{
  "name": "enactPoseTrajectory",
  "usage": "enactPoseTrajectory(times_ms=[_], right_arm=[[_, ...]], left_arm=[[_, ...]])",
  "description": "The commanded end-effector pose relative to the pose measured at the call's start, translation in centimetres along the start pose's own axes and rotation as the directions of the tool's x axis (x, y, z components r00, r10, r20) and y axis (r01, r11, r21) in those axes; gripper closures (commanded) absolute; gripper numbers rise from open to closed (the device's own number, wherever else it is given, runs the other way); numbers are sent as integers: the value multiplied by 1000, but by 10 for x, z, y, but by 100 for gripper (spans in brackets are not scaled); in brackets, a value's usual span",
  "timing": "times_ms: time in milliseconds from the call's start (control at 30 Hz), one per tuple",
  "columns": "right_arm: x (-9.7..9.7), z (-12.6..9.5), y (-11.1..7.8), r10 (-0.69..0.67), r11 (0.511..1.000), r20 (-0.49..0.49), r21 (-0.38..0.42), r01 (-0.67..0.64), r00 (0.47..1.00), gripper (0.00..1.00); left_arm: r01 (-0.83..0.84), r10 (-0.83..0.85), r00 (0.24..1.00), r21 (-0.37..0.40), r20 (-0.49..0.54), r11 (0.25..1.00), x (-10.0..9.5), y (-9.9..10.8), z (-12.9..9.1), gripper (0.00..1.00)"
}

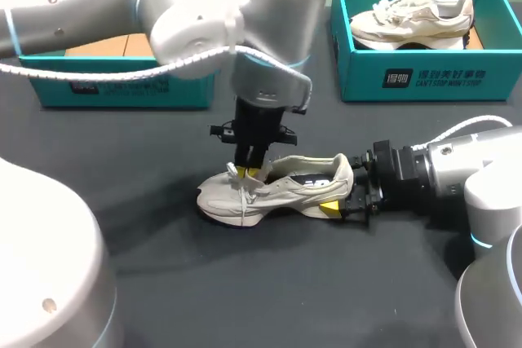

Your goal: Take the shoe out of the shoebox, open the shoe tongue, remove and reinsert the insole, then place the shoe into the shoebox

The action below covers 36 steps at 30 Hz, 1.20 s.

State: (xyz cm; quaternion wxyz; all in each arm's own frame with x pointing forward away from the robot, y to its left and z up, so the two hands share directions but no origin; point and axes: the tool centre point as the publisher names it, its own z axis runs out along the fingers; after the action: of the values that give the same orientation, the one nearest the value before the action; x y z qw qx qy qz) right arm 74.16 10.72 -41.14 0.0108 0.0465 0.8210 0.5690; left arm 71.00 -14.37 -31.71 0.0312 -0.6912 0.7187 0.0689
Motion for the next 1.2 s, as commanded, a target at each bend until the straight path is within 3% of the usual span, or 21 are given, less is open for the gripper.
enactPoseTrajectory(times_ms=[33,467,833,1133,1167,1200], right_arm=[[-1,1,-1,0,1000,2,3,0,1000,100],[-1,1,-1,0,1000,2,3,0,1000,100],[-1,1,-1,0,1000,2,3,0,1000,100],[-1,1,-1,0,1000,2,3,0,1000,100],[-1,1,-1,0,1000,2,3,0,1000,100],[-1,1,-1,0,1000,2,3,0,1000,100]], left_arm=[[-20,28,943,27,-332,999,-34,5,5,100],[-20,28,943,27,-332,999,-34,5,5,100],[-6,26,902,48,-430,999,-59,5,52,100],[6,-9,903,-8,-430,1000,-64,3,80,100],[7,-12,906,-12,-423,1000,-65,3,82,89],[6,-12,907,-15,-421,1000,-66,3,82,71]])
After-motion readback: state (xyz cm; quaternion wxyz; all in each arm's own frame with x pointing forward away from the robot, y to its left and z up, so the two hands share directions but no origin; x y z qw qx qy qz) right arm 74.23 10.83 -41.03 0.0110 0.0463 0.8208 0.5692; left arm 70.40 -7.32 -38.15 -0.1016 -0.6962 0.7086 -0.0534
